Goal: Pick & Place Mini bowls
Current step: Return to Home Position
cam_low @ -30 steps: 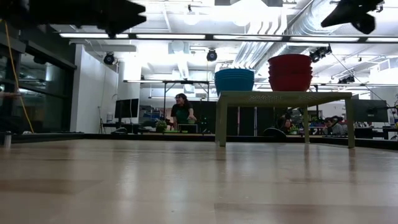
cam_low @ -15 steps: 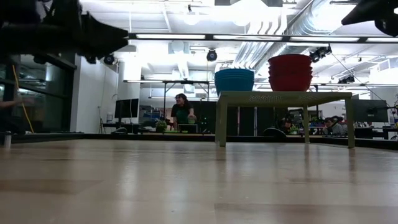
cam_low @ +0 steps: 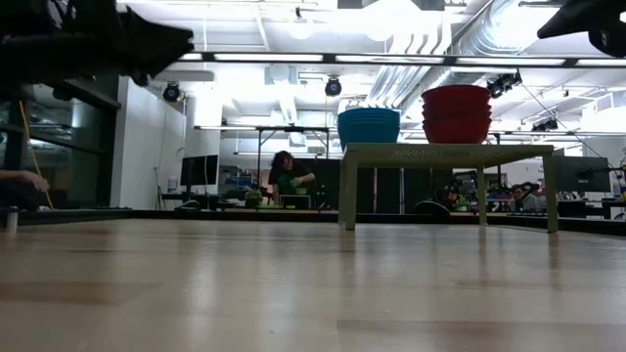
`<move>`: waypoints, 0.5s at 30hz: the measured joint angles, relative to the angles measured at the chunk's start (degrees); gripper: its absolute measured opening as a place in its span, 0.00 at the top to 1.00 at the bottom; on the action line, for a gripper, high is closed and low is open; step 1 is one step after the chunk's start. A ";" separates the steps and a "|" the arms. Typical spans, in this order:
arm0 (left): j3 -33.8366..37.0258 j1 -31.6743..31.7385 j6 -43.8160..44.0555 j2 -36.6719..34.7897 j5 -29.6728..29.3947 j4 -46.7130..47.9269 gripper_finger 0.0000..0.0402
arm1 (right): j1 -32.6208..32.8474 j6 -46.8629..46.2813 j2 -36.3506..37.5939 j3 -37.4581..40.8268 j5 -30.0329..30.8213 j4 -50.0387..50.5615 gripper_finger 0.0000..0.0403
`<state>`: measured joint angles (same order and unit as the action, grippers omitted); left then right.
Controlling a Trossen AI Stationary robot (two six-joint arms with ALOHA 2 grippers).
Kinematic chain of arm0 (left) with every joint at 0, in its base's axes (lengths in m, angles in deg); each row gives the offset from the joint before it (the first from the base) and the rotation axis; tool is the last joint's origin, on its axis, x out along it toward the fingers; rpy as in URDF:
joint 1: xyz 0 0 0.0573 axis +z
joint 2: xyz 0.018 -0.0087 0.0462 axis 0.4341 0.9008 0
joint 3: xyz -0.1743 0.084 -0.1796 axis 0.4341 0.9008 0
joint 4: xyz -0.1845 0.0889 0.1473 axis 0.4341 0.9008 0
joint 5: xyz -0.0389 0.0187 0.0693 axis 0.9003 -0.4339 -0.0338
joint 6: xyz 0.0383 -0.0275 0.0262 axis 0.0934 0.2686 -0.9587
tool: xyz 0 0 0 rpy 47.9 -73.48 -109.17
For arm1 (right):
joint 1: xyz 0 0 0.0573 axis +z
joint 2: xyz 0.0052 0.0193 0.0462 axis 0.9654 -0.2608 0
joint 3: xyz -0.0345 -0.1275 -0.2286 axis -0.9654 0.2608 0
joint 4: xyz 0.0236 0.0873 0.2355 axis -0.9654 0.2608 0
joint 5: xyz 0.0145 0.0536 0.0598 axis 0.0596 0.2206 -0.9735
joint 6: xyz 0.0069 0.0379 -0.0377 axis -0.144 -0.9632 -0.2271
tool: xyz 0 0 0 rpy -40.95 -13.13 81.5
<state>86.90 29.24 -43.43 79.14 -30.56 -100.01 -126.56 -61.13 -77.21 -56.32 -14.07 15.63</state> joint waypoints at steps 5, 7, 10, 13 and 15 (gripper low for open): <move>0.02 2.57 -0.39 -6.78 4.64 6.18 0.59 | 0.00 -0.31 0.00 0.00 0.00 0.01 1.00; 0.04 2.89 -0.41 -9.63 4.64 9.83 0.61 | 0.00 -0.36 0.00 0.00 -0.02 0.03 1.00; 0.07 2.88 -0.91 -13.89 4.70 14.11 0.62 | 0.00 -0.60 0.00 0.00 -0.91 0.00 1.00; 0.09 2.88 -1.97 -18.37 4.56 18.83 0.63 | 0.00 -1.00 0.00 0.00 -2.00 0.00 1.00; 0.10 2.88 -2.29 -21.55 3.98 22.13 0.63 | 0.00 -1.51 0.01 0.00 -2.50 0.00 1.00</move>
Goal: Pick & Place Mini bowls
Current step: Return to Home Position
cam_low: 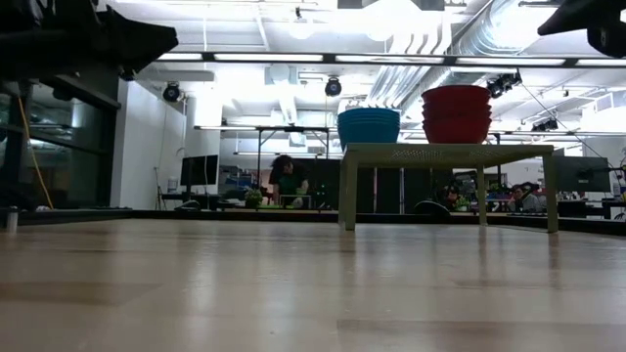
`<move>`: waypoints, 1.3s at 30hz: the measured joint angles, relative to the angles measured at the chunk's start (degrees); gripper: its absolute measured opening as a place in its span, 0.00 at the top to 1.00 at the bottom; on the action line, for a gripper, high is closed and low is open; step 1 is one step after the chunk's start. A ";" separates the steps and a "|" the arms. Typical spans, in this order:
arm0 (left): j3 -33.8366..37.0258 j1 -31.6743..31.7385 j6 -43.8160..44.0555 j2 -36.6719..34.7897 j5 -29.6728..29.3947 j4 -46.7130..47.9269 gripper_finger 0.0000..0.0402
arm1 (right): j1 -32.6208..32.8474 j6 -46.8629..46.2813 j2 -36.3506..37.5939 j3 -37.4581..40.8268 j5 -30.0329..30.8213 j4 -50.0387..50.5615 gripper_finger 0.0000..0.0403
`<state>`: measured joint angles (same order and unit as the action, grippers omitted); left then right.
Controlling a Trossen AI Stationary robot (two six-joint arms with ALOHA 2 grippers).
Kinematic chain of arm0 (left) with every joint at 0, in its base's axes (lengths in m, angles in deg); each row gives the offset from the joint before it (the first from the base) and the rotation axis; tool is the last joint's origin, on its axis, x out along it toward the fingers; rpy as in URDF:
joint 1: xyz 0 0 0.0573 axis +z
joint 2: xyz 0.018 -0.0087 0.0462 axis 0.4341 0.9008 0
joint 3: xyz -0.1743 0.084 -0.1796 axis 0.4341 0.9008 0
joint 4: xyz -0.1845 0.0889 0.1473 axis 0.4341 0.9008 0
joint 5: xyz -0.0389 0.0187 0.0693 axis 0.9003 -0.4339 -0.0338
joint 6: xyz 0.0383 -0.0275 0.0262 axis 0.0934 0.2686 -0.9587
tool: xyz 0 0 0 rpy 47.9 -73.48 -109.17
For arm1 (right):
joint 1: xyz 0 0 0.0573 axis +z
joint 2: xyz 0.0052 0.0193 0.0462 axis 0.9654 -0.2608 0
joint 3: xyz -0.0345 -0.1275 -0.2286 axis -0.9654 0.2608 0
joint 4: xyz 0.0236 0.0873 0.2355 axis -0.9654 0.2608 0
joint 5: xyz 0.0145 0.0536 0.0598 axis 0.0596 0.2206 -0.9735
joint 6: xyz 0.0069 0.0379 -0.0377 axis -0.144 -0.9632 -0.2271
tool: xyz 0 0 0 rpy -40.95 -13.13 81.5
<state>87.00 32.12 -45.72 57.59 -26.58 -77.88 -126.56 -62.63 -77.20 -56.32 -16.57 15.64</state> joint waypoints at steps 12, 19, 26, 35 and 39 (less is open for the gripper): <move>0.05 -0.02 -0.87 -14.30 -2.69 16.22 0.63 | -0.07 -1.89 4.28 -0.02 -2.91 0.00 1.00; 0.05 -0.01 0.79 -14.37 -3.39 20.01 0.63 | -0.34 -2.35 5.09 -0.02 -6.18 -0.06 1.00; 0.03 -0.01 3.42 -14.35 -5.38 26.05 0.63 | -3.13 -2.34 5.09 -0.02 -11.07 -4.39 1.00; 0.03 -0.02 3.24 -14.32 -5.36 31.83 0.63 | -6.90 1.44 2.44 -0.04 -8.70 -12.11 1.00; 0.03 -0.02 3.24 -14.32 -5.36 32.69 0.63 | -7.32 5.44 2.13 0.56 -2.67 -12.99 1.00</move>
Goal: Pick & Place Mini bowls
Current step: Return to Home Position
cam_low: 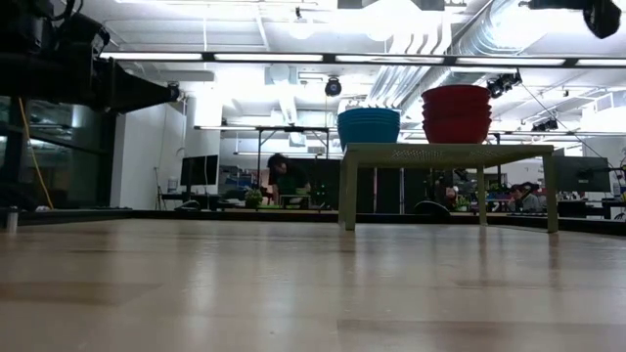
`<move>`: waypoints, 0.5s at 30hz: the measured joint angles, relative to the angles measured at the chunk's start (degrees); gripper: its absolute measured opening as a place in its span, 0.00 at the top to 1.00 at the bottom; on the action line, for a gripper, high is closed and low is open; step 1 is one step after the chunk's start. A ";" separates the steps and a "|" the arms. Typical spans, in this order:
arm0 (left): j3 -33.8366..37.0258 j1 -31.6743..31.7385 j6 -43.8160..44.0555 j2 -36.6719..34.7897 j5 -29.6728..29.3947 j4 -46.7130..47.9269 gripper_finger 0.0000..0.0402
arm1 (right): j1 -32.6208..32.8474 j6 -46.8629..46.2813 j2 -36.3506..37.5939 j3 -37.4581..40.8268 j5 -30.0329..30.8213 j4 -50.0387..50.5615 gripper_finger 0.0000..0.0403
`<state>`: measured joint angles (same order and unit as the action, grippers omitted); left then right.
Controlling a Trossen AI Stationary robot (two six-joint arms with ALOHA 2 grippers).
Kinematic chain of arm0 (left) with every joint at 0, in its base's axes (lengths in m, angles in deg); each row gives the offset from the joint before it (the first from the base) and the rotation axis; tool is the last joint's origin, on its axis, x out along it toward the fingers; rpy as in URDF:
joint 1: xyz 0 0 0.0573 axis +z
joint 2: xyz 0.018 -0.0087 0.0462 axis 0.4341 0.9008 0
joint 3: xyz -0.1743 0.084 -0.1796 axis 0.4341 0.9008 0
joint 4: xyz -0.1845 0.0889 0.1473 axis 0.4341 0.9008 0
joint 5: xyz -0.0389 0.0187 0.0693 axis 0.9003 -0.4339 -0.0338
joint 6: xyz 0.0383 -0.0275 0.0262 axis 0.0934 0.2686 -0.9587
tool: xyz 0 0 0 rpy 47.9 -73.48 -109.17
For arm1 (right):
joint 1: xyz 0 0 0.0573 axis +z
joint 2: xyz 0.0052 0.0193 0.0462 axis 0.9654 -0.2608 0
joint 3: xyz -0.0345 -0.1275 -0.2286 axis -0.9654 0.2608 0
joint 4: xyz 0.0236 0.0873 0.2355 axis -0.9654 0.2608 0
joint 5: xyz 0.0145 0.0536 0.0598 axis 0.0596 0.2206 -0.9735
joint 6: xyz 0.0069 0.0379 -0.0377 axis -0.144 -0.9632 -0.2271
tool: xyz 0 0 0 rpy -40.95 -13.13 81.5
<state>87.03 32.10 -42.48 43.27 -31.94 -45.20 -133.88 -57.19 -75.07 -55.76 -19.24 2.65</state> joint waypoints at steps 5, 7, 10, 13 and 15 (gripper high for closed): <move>0.00 0.00 0.00 0.00 0.00 -0.04 0.63 | 0.02 -0.08 1.82 8.44 -1.62 -6.91 1.00; 0.00 0.00 0.00 -0.01 0.00 -0.07 0.63 | 0.02 -0.26 3.03 12.34 1.07 -10.68 1.00; 0.00 0.00 0.00 0.00 0.00 -0.07 0.63 | 0.04 -1.88 4.85 18.52 3.46 -17.23 1.00; 0.00 0.00 0.00 0.00 0.00 -0.07 0.63 | 0.62 -4.84 6.43 24.57 3.52 -23.67 1.00; 0.00 0.00 0.02 0.00 0.00 -0.07 0.63 | 1.84 -6.57 7.56 27.61 3.53 -27.16 1.00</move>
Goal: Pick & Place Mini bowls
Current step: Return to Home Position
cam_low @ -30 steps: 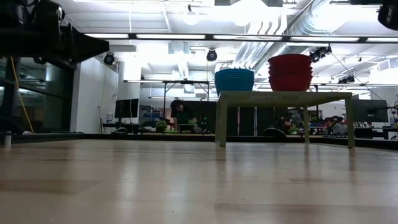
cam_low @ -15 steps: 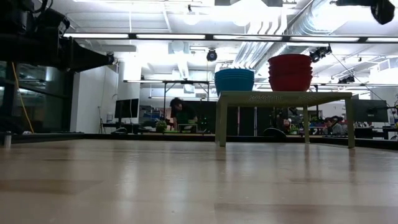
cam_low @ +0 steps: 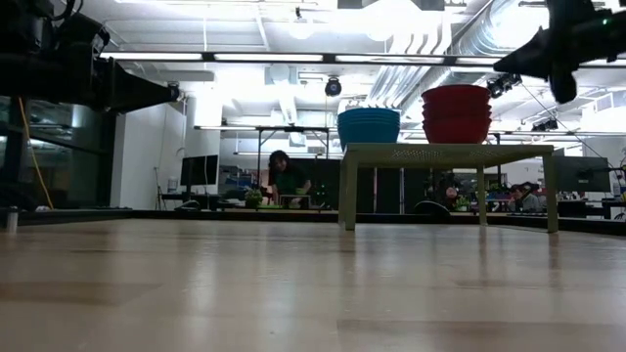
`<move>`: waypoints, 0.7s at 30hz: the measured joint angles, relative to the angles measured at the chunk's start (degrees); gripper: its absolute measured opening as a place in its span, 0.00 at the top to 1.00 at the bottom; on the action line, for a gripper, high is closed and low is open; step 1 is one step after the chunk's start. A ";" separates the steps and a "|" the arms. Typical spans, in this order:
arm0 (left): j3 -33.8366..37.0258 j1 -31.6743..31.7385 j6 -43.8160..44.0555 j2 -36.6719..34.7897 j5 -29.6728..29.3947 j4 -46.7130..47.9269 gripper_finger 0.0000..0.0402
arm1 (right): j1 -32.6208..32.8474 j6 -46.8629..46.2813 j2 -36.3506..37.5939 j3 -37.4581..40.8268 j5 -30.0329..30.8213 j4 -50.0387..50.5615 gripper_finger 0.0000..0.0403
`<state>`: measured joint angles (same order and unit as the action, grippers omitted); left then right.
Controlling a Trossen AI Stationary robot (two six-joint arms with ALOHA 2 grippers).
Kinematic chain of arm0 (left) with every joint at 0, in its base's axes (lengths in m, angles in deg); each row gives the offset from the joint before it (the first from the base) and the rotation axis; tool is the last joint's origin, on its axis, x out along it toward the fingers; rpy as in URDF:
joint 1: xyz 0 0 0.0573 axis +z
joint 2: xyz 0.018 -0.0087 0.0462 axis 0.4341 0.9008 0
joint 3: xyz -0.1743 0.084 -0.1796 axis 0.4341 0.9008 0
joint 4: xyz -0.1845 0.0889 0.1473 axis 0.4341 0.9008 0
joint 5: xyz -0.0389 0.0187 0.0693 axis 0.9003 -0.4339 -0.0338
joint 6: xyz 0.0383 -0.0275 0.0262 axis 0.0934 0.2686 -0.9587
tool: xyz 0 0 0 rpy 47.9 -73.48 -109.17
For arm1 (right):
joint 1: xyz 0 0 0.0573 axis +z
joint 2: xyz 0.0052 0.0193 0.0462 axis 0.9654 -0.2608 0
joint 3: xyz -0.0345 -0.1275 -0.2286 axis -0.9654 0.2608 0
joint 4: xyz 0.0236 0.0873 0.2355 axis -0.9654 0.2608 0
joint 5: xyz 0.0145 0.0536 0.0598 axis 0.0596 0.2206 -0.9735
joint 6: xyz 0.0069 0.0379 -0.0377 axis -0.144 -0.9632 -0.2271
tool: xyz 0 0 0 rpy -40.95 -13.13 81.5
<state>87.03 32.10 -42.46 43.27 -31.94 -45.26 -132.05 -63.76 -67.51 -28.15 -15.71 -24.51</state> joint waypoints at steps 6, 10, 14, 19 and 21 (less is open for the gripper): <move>0.00 0.00 -0.02 0.00 0.00 -0.02 0.63 | 7.61 -2.42 4.38 1.86 1.04 -2.68 1.00; 0.00 0.00 -0.02 0.00 0.00 0.00 0.63 | 13.45 -3.28 6.71 1.71 2.74 -2.33 1.00; 0.00 0.00 -0.02 0.00 0.00 -0.02 0.63 | 18.73 -2.65 6.89 1.71 3.56 -2.19 1.00; 0.00 0.00 -0.02 0.00 0.00 -0.02 0.63 | 24.74 -1.55 6.80 1.71 4.20 -3.41 1.00; 0.00 0.00 -0.02 0.00 0.01 -0.02 0.63 | 27.01 -1.26 6.80 1.71 4.48 -4.22 1.00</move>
<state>87.03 32.10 -42.48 43.27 -31.93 -45.29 -105.03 -65.02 -60.70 -26.44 -11.23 -28.73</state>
